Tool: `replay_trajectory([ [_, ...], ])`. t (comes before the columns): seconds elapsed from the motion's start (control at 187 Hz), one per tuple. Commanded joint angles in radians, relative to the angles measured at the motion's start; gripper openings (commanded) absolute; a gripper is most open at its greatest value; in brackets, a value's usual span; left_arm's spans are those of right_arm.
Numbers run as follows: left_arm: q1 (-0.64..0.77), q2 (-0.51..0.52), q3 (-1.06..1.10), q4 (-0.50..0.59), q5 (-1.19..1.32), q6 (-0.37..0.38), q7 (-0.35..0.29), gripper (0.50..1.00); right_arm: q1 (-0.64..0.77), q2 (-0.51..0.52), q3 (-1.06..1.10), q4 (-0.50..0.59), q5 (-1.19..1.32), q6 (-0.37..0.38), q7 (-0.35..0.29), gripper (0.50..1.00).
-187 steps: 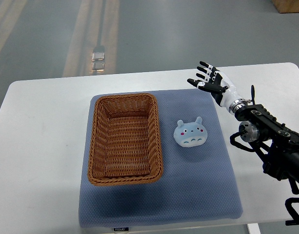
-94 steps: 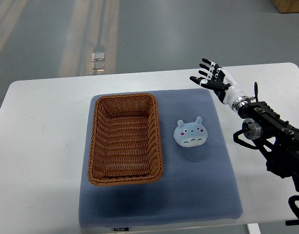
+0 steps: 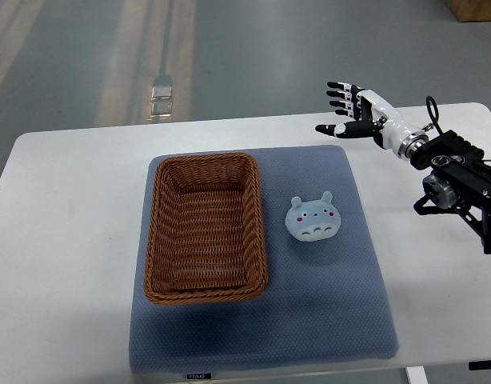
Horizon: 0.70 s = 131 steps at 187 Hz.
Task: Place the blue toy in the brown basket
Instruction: 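Reach the right hand over the light-blue plush toy and lower fingers onto it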
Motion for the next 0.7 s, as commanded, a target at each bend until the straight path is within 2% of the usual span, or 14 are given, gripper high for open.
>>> replay_trajectory([
  [0.0,0.001,0.0,0.0,0.0,0.0,0.0,-0.001,1.0,0.072,-0.068,-0.117,0.046,-0.002,0.034,0.001,0.911],
  [0.16,0.0,0.0,0.0,0.0,0.0,0.0,0.0,1.0,0.192,-0.148,-0.261,0.121,-0.013,0.112,0.003,0.911],
  [0.316,0.0,0.0,0.002,-0.001,0.0,0.0,-0.001,1.0,0.29,-0.171,-0.394,0.176,-0.115,0.14,0.023,0.911],
  [0.465,0.0,0.0,0.002,-0.001,0.002,0.001,0.0,1.0,0.339,-0.171,-0.476,0.219,-0.203,0.152,0.026,0.911],
  [0.695,0.001,0.0,0.0,-0.001,0.002,0.001,0.0,1.0,0.367,-0.205,-0.549,0.302,-0.322,0.238,0.038,0.911],
])
